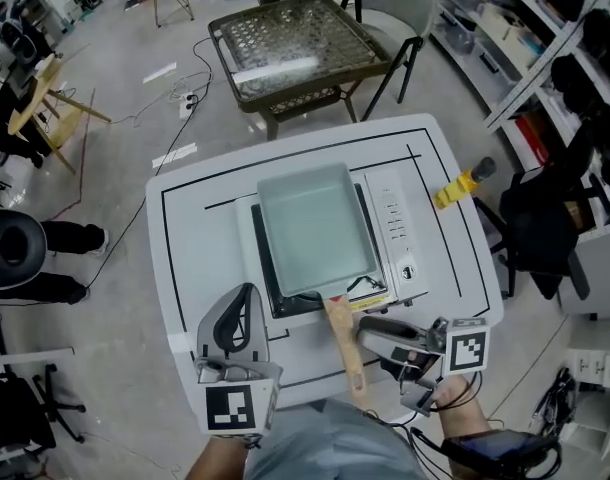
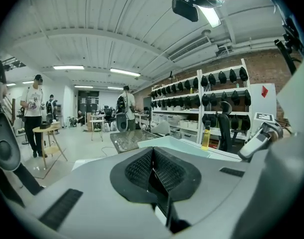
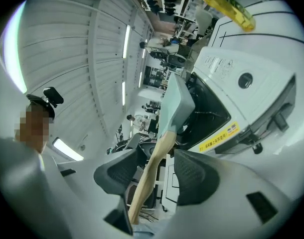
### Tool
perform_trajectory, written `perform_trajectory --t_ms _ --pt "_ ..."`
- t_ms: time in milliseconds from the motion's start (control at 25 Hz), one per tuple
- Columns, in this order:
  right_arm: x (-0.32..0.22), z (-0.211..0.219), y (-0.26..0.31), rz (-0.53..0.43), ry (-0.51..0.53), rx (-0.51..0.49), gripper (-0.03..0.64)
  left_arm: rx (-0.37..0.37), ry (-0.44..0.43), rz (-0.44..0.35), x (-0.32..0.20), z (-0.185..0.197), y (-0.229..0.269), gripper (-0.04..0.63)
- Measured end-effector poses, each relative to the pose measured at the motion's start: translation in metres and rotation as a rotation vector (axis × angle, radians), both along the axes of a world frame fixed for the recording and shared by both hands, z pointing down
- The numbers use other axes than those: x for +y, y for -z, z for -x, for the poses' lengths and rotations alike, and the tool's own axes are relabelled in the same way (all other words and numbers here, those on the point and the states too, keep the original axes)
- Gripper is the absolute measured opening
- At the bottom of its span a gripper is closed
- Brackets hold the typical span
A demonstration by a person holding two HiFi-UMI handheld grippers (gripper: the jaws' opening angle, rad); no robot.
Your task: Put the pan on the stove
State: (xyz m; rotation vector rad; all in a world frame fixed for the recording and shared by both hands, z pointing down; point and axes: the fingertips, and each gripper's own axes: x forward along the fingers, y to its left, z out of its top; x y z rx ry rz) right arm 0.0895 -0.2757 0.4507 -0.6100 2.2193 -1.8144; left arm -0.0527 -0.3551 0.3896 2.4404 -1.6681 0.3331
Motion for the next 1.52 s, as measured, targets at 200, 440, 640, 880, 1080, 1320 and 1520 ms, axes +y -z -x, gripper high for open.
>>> perform_trajectory --t_ms 200,440,640,880,1080,1320,1520 --pt "0.015 -0.035 0.015 -0.074 -0.124 0.051 0.212 -0.009 -0.035 -0.037 0.025 -0.017 0.015 0.018" --pt "0.043 -0.068 0.047 -0.235 -0.317 0.193 0.210 -0.038 -0.057 -0.079 0.064 -0.031 0.045 0.018" --pt "0.051 -0.091 0.090 -0.521 -0.483 0.482 0.114 -0.029 -0.072 -0.140 0.085 -0.043 0.072 0.018" --pt "0.061 -0.110 0.122 -0.748 -0.600 0.869 0.066 -0.048 -0.076 -0.198 0.095 -0.056 0.100 0.018" --pt "0.067 -0.112 0.131 -0.788 -0.640 0.943 0.060 -0.042 -0.099 -0.196 0.104 -0.064 0.103 0.018" --pt "0.068 -0.116 0.130 -0.799 -0.653 0.988 0.049 -0.023 -0.118 -0.210 0.102 -0.072 0.102 0.018" --pt "0.065 -0.116 0.129 -0.814 -0.654 1.006 0.048 -0.019 -0.128 -0.212 0.100 -0.075 0.099 0.018"
